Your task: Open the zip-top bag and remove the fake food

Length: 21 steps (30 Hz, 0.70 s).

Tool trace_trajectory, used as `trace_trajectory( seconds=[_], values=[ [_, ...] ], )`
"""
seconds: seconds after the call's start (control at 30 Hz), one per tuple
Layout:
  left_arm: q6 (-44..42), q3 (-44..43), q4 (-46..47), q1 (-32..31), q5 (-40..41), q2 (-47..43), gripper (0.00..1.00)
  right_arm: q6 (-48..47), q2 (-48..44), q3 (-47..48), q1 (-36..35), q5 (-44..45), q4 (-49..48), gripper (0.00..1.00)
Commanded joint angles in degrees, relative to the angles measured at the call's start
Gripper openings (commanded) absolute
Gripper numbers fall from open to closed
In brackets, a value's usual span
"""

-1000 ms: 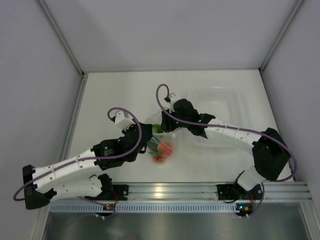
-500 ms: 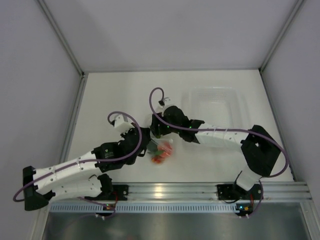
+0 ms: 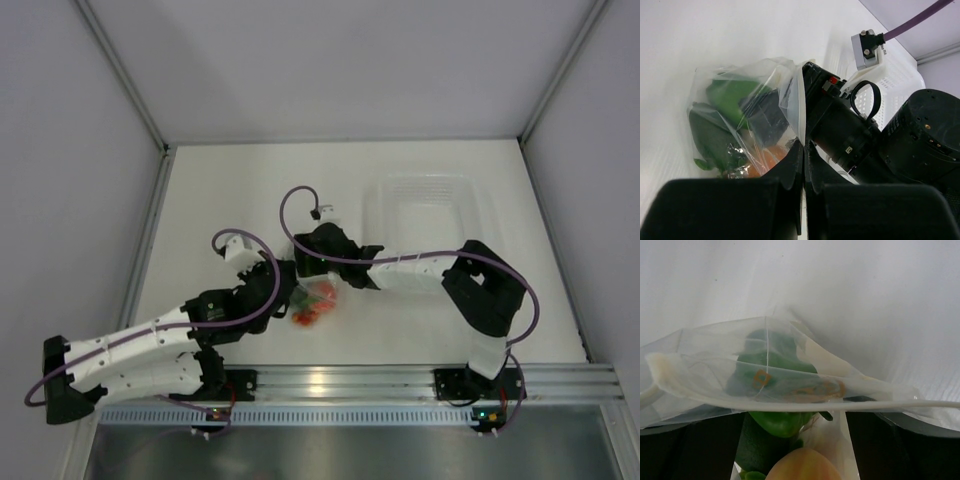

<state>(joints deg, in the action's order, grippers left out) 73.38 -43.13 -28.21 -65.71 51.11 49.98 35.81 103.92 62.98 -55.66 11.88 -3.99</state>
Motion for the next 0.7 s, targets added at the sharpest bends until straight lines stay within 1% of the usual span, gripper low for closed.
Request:
trace_trajectory(
  seconds=[0.0, 0.1, 0.17, 0.23, 0.4, 0.5, 0.67],
  values=[
    [0.6, 0.3, 1.2, -0.1, 1.4, -1.4, 0.0, 0.7, 2.9, 2.2, -0.5, 3.4, -1.8, 0.78],
    [0.6, 0.3, 1.3, -0.1, 1.1, -1.4, 0.0, 0.7, 4.6, 2.8, -0.4, 3.0, -2.4, 0.82],
    [0.6, 0.2, 1.3, -0.1, 0.6, -1.5, 0.0, 0.3, 6.8, 3.7, -0.3, 3.4, -1.7, 0.86],
    [0.2, 0.2, 1.1, -0.1, 0.3, -1.5, 0.0, 0.1, 8.0, 5.0, -0.2, 4.6, 0.6, 0.86],
    [-0.2, 1.3, 1.2, -0.1, 1.1, -3.0, 0.0, 0.0, 9.2, 4.0, -0.1, 4.8, -0.8, 0.85],
    [-0.9, 1.8, 1.1, -0.1, 1.4, -4.0, 0.0, -0.5, 11.0, 4.8, 0.3, 4.9, 0.6, 0.89],
    [-1.6, 3.5, 1.1, -0.1, 1.9, -5.9, 0.0, 0.6, 12.5, 3.8, 1.5, 3.4, -1.0, 0.9]
  ],
)
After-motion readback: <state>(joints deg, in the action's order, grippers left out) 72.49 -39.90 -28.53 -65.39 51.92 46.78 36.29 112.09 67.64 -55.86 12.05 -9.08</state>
